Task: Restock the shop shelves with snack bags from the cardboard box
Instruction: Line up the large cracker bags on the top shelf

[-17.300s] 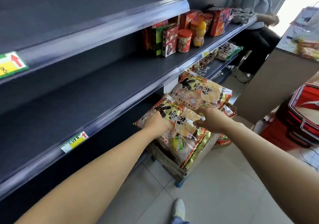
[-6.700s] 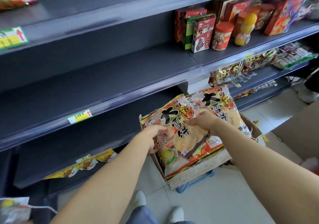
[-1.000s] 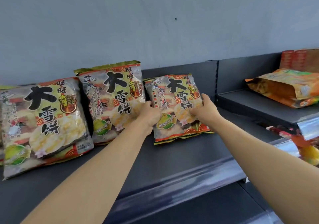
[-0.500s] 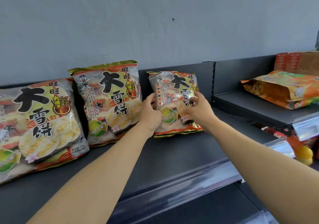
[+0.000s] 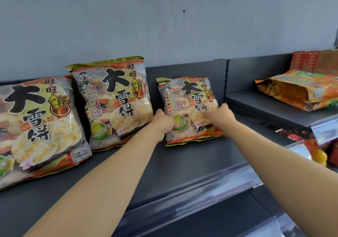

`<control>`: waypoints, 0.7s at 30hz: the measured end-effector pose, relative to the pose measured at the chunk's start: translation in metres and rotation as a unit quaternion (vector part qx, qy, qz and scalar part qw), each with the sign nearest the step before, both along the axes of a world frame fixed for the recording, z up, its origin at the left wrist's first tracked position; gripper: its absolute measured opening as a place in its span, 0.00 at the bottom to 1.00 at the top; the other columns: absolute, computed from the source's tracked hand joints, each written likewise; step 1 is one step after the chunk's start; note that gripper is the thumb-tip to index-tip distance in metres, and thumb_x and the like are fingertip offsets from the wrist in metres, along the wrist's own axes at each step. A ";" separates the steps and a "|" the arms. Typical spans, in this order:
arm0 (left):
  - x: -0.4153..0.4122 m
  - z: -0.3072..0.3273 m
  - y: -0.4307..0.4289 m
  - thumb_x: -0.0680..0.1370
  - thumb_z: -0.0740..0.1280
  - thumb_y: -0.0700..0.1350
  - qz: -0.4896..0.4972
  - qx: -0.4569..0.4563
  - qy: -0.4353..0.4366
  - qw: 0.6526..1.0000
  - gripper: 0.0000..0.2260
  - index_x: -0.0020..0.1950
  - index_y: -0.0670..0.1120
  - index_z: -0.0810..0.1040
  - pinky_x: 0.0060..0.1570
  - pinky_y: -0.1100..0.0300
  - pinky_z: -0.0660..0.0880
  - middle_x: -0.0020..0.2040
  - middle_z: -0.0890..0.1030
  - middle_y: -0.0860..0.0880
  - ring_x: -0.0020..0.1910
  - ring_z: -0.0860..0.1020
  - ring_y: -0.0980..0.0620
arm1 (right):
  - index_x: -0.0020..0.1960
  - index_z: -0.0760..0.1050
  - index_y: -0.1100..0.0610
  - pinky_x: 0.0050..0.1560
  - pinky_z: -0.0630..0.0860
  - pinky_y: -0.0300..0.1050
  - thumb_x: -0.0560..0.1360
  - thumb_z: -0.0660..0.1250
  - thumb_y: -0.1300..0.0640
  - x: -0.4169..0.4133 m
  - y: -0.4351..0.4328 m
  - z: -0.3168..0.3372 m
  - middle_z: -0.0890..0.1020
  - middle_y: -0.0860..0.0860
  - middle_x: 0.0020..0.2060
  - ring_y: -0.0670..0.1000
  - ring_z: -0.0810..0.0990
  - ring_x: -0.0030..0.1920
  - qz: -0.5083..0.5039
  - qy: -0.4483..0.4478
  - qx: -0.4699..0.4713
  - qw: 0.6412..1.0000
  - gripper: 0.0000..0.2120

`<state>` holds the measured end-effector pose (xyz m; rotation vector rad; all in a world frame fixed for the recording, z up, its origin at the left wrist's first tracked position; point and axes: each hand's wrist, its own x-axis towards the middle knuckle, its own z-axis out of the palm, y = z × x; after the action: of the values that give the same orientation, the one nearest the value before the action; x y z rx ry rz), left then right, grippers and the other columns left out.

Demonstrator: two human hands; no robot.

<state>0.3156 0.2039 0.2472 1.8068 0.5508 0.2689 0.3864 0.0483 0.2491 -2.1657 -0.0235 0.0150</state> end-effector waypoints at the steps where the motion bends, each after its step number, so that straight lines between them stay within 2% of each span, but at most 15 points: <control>1: 0.001 -0.001 -0.001 0.70 0.71 0.28 0.003 -0.012 -0.011 1.000 0.32 0.69 0.43 0.63 0.60 0.46 0.75 0.63 0.74 0.43 0.61 0.74 0.44 | 0.73 0.57 0.59 0.63 0.71 0.53 0.72 0.71 0.46 0.001 -0.003 0.000 0.70 0.56 0.67 0.59 0.70 0.65 0.018 0.020 0.044 0.999 0.38; 4: 0.001 -0.003 -0.001 0.71 0.67 0.27 0.021 0.002 -0.066 0.998 0.35 0.73 0.45 0.59 0.62 0.48 0.74 0.65 0.72 0.45 0.63 0.72 0.46 | 0.72 0.59 0.59 0.58 0.72 0.48 0.71 0.73 0.52 0.006 -0.007 0.001 0.72 0.54 0.64 0.57 0.74 0.62 0.046 -0.011 0.115 0.992 0.37; 6: -0.001 -0.001 -0.001 0.74 0.65 0.28 0.056 0.044 -0.094 0.993 0.33 0.75 0.47 0.58 0.64 0.50 0.71 0.67 0.71 0.46 0.65 0.70 0.46 | 0.72 0.61 0.57 0.59 0.72 0.49 0.71 0.73 0.56 0.007 -0.005 0.002 0.75 0.53 0.62 0.56 0.75 0.61 0.071 -0.046 0.122 0.989 0.34; 9: -0.003 0.001 -0.004 0.75 0.62 0.31 0.093 0.111 -0.057 0.988 0.27 0.72 0.43 0.58 0.66 0.52 0.69 0.68 0.69 0.44 0.65 0.70 0.45 | 0.66 0.64 0.56 0.59 0.74 0.54 0.70 0.73 0.56 0.004 0.005 -0.001 0.77 0.53 0.58 0.56 0.77 0.58 0.107 -0.061 0.055 0.991 0.28; 13: -0.007 0.004 -0.011 0.76 0.64 0.34 0.099 0.177 -0.001 0.979 0.24 0.70 0.39 0.60 0.63 0.51 0.71 0.67 0.68 0.41 0.65 0.70 0.42 | 0.66 0.62 0.57 0.62 0.72 0.60 0.68 0.71 0.53 0.002 0.011 -0.010 0.72 0.57 0.62 0.61 0.72 0.62 0.101 -0.064 -0.027 0.992 0.30; 18: -0.019 0.010 -0.015 0.75 0.65 0.33 0.107 0.211 -0.016 0.971 0.26 0.71 0.41 0.60 0.60 0.51 0.74 0.66 0.70 0.42 0.63 0.72 0.43 | 0.69 0.60 0.57 0.64 0.69 0.60 0.72 0.68 0.55 -0.006 0.004 -0.008 0.68 0.58 0.66 0.62 0.67 0.66 0.082 -0.071 -0.061 0.992 0.29; 21: -0.031 0.014 -0.020 0.76 0.64 0.33 0.116 0.222 -0.032 0.968 0.28 0.73 0.42 0.58 0.55 0.55 0.73 0.68 0.69 0.43 0.64 0.71 0.43 | 0.70 0.61 0.57 0.64 0.68 0.58 0.74 0.65 0.54 -0.012 -0.001 -0.004 0.68 0.58 0.67 0.61 0.66 0.67 0.082 -0.099 -0.070 0.989 0.27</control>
<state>0.2845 0.1842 0.2613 2.1553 0.6957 0.6516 0.3740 0.0470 0.2450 -2.2922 -0.3228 -0.1075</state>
